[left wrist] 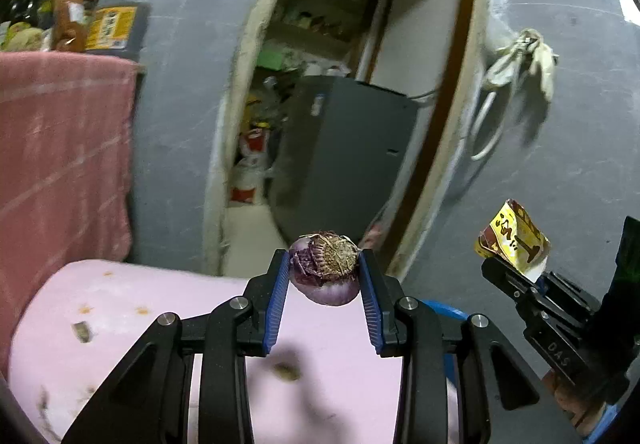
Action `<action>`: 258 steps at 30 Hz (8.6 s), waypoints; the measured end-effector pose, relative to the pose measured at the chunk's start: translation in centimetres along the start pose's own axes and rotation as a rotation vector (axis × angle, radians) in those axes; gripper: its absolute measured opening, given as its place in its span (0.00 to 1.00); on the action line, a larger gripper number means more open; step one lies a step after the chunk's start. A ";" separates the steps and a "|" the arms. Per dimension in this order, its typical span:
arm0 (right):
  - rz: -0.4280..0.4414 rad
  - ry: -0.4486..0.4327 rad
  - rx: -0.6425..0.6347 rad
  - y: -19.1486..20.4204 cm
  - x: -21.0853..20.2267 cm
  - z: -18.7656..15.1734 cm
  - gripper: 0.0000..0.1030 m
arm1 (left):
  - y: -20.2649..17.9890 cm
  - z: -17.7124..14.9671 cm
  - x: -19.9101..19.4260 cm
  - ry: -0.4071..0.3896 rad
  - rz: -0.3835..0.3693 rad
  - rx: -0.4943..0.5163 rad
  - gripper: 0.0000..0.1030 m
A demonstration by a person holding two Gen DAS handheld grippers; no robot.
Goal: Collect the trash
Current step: 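Lift the onion and yellow wrapper and carry them over the blue bucket, then open both grippers to drop the onion and yellow wrapper into the bucket, then move both empty grippers away from the bucket toward the table, then move both open grippers over the small brown lumps on the pink cloth, then close the left gripper on one brown lump while the right grasps another, then carry both brown lumps in the grippers over the blue bucket, then open both grippers to drop the brown lumps into the bucket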
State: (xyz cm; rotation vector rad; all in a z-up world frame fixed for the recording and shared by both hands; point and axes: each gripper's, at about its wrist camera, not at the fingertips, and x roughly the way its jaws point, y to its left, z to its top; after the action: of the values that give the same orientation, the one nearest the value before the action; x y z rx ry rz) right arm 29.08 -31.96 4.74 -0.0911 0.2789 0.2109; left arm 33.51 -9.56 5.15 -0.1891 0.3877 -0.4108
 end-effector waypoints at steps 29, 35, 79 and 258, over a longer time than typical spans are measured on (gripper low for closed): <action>-0.191 0.106 0.260 -14.6 -1.9 -5.3 0.17 | -13.8 -3.2 12.1 0.215 -0.152 0.090 0.30; -0.179 0.169 0.313 -15.9 -0.7 -6.5 0.18 | -14.7 -4.9 13.9 0.302 -0.148 0.107 0.30; -0.159 0.004 0.306 -12.9 -2.0 -3.9 1.00 | -8.2 -1.9 10.5 0.219 0.005 -0.012 0.84; -0.108 0.167 0.509 -15.2 -0.3 -8.4 0.13 | -14.5 -6.2 14.3 0.347 -0.166 0.100 0.12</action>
State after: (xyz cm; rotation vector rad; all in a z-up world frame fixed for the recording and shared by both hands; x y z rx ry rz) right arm 29.90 -47.86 -2.28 0.3811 0.4851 0.0207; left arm 38.03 -29.33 -1.44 -0.0512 0.6942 -0.6283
